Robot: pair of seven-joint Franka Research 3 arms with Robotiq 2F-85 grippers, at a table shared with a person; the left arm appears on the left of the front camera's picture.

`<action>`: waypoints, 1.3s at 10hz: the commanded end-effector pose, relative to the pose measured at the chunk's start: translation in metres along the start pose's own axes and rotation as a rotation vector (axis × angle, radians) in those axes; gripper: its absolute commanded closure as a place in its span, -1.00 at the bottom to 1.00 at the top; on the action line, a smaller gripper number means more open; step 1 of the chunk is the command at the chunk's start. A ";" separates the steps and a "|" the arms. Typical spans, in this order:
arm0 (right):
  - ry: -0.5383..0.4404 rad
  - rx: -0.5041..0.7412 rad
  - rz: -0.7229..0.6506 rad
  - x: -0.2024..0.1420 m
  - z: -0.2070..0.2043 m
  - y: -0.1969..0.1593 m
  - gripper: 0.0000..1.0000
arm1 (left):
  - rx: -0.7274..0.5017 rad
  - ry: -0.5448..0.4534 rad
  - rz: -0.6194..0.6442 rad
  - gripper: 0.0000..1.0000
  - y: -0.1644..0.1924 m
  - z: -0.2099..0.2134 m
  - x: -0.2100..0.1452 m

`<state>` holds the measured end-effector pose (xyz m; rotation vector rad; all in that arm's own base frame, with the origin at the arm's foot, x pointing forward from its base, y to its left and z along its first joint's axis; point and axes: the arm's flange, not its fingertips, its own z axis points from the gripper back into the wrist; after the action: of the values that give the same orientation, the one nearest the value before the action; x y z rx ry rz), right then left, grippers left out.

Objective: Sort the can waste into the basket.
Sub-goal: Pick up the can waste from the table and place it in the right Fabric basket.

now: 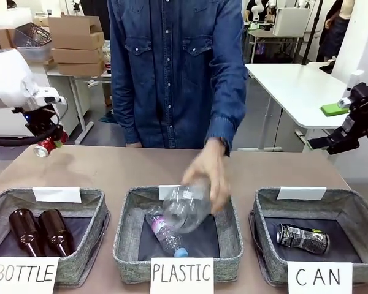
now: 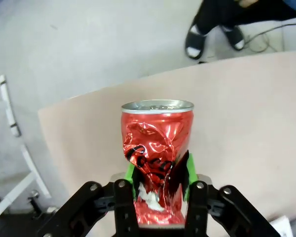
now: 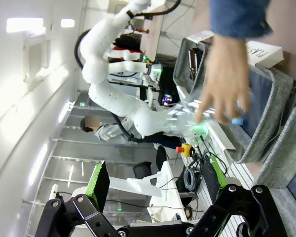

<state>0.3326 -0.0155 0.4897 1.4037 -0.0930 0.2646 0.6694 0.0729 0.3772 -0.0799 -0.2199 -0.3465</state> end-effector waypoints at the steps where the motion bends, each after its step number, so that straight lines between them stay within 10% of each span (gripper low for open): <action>1: 0.011 -0.002 0.027 -0.001 0.002 0.000 -1.00 | -0.214 -0.146 -0.159 1.00 -0.029 0.098 -0.075; 7: 0.011 -0.002 0.027 -0.001 0.002 0.000 -1.00 | -0.489 -0.384 -1.056 1.00 -0.131 0.187 -0.299; 12: 0.011 -0.002 0.027 -0.001 0.002 0.000 -1.00 | -0.467 -0.339 -0.914 1.00 -0.143 0.180 -0.286; 13: -0.002 -0.001 0.000 0.000 0.001 0.000 -1.00 | -0.466 -0.348 -0.956 0.20 -0.141 0.178 -0.299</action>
<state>0.3324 -0.0164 0.4897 1.4036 -0.0940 0.2626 0.3181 0.0569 0.4873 -0.5039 -0.4985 -1.3194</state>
